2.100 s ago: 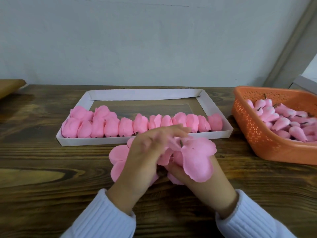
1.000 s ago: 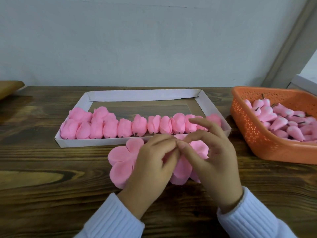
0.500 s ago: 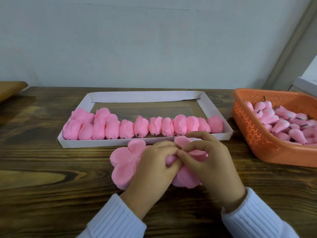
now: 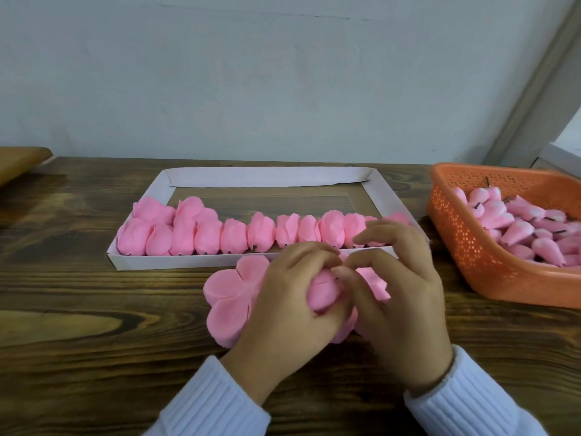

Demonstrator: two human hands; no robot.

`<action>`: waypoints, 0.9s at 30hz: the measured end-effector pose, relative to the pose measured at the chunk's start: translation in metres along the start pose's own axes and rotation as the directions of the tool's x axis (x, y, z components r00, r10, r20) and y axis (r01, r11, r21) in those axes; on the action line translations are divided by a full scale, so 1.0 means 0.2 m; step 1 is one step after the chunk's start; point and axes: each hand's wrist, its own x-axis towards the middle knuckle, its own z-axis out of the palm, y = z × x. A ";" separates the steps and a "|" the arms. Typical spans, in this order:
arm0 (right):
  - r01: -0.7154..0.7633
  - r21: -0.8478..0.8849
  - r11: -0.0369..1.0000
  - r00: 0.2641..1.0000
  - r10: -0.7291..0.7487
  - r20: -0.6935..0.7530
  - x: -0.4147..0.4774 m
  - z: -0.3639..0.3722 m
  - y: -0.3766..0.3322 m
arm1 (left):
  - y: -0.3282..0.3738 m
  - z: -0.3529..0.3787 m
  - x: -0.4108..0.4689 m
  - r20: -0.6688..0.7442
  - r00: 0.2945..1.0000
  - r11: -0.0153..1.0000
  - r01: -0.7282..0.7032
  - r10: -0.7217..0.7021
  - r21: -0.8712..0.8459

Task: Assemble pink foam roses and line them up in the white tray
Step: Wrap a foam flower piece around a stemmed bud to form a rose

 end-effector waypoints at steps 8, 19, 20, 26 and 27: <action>0.076 -0.011 0.997 0.997 -0.076 0.025 0.03 -0.01 -0.01 | 0.03 0.01 -0.01 -0.051 0.986 0.987 -0.155 0.157 0.040; -0.069 0.158 0.985 0.997 0.065 0.030 0.02 -0.02 -0.01 | 0.05 0.01 -0.01 0.102 0.992 0.978 0.093 -0.075 -0.186; -0.083 0.171 0.982 0.996 0.079 0.030 0.02 -0.03 -0.01 | 0.05 0.01 -0.02 0.100 0.992 0.977 0.096 -0.078 -0.193; -0.176 0.283 0.943 0.984 0.168 0.051 0.03 -0.03 0.01 | 0.02 0.02 -0.02 0.127 0.986 0.971 0.131 -0.107 -0.199; -0.178 0.288 0.941 0.984 0.169 0.055 0.03 -0.03 0.01 | 0.02 0.02 -0.02 0.144 0.984 0.972 0.135 -0.108 -0.194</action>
